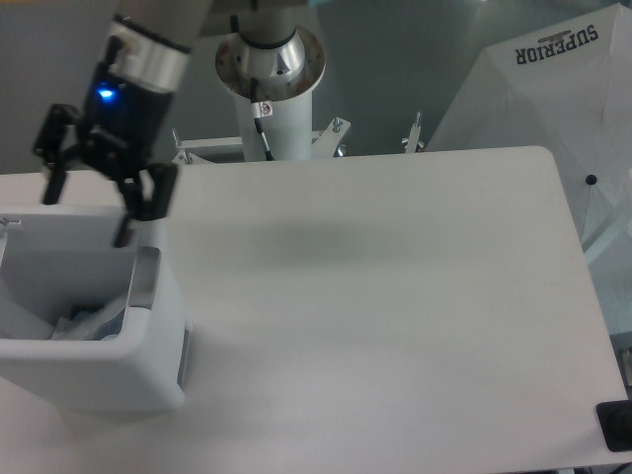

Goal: Place the trash in the trash can
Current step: 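Open the gripper to drop the bag and raise it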

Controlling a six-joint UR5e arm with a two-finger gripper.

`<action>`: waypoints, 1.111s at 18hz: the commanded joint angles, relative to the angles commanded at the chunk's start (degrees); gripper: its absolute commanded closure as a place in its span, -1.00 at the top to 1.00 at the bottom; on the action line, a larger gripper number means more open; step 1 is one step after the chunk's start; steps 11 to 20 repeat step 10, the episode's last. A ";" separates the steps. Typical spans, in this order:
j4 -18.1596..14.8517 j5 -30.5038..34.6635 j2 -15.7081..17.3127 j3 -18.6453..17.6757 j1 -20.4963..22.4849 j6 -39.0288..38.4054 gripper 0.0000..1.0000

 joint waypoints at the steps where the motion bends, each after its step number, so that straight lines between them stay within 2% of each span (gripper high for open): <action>1: -0.17 0.00 -0.18 0.71 2.28 2.72 1.00; 4: -0.35 0.35 -0.18 0.20 9.57 7.13 1.00; 6: -0.44 0.17 -0.18 0.10 12.05 11.25 1.00; 9: -1.14 0.18 -0.09 -0.16 13.37 12.68 1.00; 20: -1.32 0.18 -0.09 -0.25 13.38 12.68 1.00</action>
